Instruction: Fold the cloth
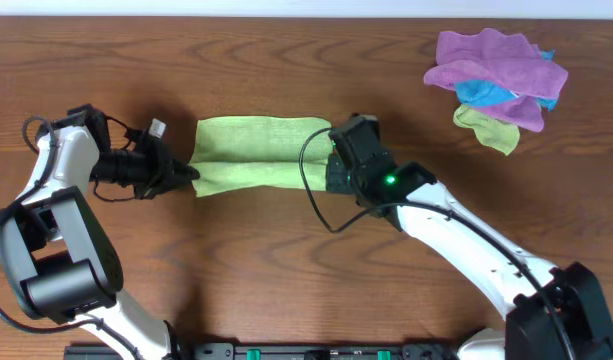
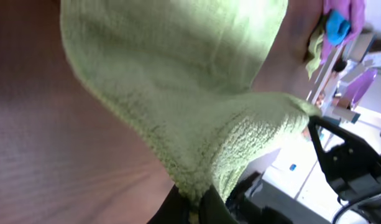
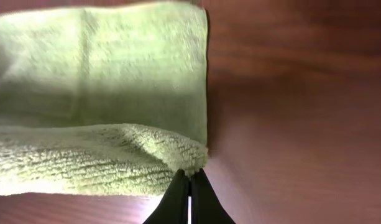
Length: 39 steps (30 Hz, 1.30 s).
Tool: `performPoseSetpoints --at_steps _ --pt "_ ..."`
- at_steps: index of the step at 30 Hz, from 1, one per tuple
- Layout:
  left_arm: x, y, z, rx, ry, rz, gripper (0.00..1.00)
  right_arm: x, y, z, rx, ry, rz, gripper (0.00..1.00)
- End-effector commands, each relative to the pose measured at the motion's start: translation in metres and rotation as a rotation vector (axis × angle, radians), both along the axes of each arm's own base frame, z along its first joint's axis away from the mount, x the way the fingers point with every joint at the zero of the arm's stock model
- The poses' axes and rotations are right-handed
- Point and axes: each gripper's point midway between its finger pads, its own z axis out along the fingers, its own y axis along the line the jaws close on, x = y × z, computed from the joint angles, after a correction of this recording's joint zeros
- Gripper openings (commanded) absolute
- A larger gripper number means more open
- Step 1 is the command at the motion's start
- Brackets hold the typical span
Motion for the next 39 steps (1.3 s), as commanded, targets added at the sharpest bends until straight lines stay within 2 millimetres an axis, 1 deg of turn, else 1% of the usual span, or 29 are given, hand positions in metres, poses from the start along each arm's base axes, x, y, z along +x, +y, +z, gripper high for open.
performPoseSetpoints --at_steps 1,5,9,12,15,18,25,33,39 --pt "0.015 0.002 0.002 -0.016 0.001 0.055 0.06 0.015 -0.006 0.013 -0.024 -0.072 -0.026 0.01" --pt "0.038 -0.002 0.004 -0.013 -0.061 0.089 0.06 0.028 -0.005 0.013 -0.033 -0.116 -0.04 0.01" --pt "0.062 -0.009 0.006 -0.001 -0.129 0.109 0.06 0.039 -0.003 0.006 -0.041 -0.139 -0.032 0.01" --pt "0.073 -0.013 0.005 0.025 -0.156 0.119 0.06 0.045 -0.006 -0.005 -0.048 -0.129 -0.045 0.02" --pt "0.083 -0.015 0.002 0.07 -0.18 0.128 0.06 0.054 -0.01 -0.01 -0.061 -0.142 -0.041 0.02" --pt "0.091 -0.015 0.0 0.107 -0.199 0.138 0.06 0.063 -0.014 -0.012 -0.06 -0.155 -0.052 0.02" --pt "0.101 -0.008 -0.009 0.217 -0.225 0.158 0.06 0.084 -0.02 -0.017 -0.079 -0.165 -0.061 0.01" --pt "0.117 -0.003 -0.014 0.31 -0.265 0.196 0.06 0.107 -0.009 -0.023 -0.096 -0.169 -0.037 0.02" --pt "0.123 0.002 -0.025 0.344 -0.262 0.215 0.06 0.113 -0.005 -0.036 -0.112 -0.152 -0.021 0.01"
